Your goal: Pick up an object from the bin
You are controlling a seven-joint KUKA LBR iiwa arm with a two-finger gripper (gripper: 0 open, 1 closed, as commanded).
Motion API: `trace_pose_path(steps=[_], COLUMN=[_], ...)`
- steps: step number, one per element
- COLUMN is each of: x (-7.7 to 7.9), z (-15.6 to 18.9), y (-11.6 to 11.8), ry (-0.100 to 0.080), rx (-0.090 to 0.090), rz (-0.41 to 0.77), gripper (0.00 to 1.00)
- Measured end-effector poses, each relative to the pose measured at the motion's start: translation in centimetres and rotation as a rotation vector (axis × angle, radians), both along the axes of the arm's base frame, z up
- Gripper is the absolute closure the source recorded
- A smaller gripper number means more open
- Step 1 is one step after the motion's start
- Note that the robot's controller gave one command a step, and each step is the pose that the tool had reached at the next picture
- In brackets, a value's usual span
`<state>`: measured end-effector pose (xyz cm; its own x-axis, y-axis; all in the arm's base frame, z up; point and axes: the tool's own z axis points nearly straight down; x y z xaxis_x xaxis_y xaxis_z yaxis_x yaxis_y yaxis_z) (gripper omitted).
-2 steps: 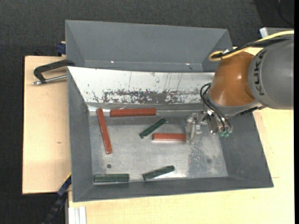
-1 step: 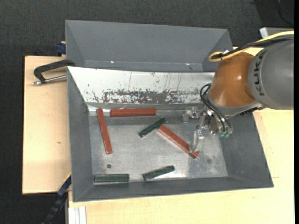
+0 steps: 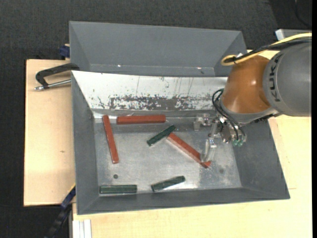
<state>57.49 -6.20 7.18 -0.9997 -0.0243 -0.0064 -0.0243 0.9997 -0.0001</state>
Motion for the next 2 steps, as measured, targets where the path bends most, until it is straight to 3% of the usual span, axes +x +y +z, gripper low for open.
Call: trace_pose_path(steps=[1,2], x=[-6.21,-6.08], z=[0.03,-0.07], y=[4.41,4.36], ry=[0.012,0.004], rx=[0.002,0.001], rz=[-0.059,-0.060], gripper=[1.00,0.00])
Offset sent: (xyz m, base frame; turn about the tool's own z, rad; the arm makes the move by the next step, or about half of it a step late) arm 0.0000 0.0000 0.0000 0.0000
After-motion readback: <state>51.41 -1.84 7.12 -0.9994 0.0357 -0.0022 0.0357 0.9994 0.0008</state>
